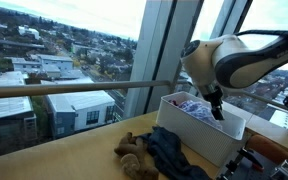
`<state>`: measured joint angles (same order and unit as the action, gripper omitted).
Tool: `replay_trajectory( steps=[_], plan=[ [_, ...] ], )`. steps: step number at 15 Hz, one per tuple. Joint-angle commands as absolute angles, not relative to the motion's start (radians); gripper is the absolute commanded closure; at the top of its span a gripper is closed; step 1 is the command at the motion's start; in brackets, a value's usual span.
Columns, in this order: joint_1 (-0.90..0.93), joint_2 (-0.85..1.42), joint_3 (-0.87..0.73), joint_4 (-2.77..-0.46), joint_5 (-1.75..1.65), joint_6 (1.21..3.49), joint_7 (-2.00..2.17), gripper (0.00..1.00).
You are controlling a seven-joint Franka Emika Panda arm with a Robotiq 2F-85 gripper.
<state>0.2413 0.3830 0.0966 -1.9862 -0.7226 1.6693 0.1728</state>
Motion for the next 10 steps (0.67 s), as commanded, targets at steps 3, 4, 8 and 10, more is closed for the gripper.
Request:
replay_trajectory(
  steps=[3,4,8,10],
  plan=[
    [0.329,0.319,0.198,-1.923,-0.719,1.64,0.236,0.0],
    [0.339,0.33,0.214,-1.911,-0.717,1.671,0.245,0.0],
    [0.352,0.386,0.253,-1.896,-0.678,1.912,0.261,0.0],
    [0.343,0.418,0.251,-1.905,-0.652,2.062,0.242,0.0]
  ],
)
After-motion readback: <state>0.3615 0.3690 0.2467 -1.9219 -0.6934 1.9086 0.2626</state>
